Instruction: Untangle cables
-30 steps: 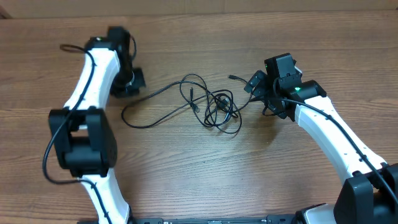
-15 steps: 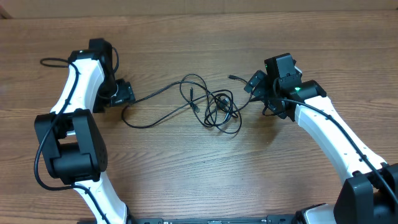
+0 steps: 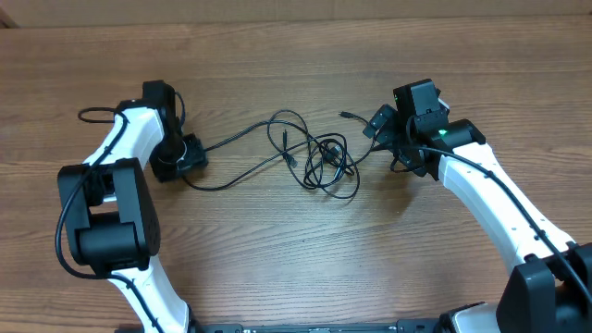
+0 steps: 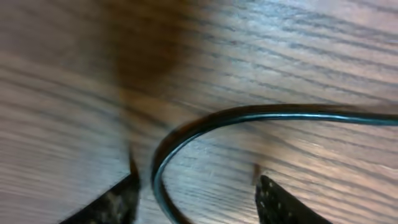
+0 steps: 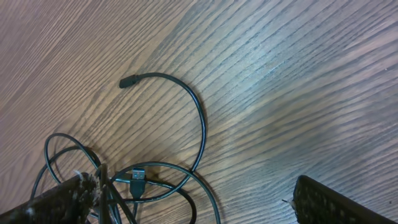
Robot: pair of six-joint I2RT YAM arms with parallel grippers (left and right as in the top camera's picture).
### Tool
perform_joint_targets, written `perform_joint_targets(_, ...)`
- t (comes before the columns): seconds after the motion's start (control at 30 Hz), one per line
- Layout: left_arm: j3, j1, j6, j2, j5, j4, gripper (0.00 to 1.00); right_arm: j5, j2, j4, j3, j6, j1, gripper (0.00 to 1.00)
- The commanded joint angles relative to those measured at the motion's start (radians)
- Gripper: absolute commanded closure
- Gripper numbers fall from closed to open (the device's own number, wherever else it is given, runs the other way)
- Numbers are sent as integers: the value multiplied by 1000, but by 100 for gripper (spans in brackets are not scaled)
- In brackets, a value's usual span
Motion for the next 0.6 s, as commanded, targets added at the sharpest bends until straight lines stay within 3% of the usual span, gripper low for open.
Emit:
perform_joint_targets(0.0, -38, -4, -21, 12, 68, 25, 44, 10, -18, 5, 12, 0, -3, 0)
perform_joint_targets(0.1, -51, -4, -21, 12, 41, 46, 53, 10, -17, 6, 12, 0, -3, 0)
perform_joint_targets(0.17, -55, -4, -21, 12, 42, 48, 69, 10, -18, 6, 12, 0, -3, 0)
perform_joint_targets(0.2, -55, -4, -21, 12, 42, 60, 86, 10, -18, 6, 12, 0, -3, 0)
perform_joint_targets(0.23, -55, -3, -20, 12, 42, 63, 96, 10, -18, 6, 12, 0, -3, 0)
perform_joint_targets(0.43, 66, -1, -21, -23, 58, -51, 96, 10, -18, 6, 12, 0, -3, 0)
perform_joint_targets(0.57, 203, -3, -19, -155, 161, -134, 96, 10, -17, 6, 12, 0, -3, 0)
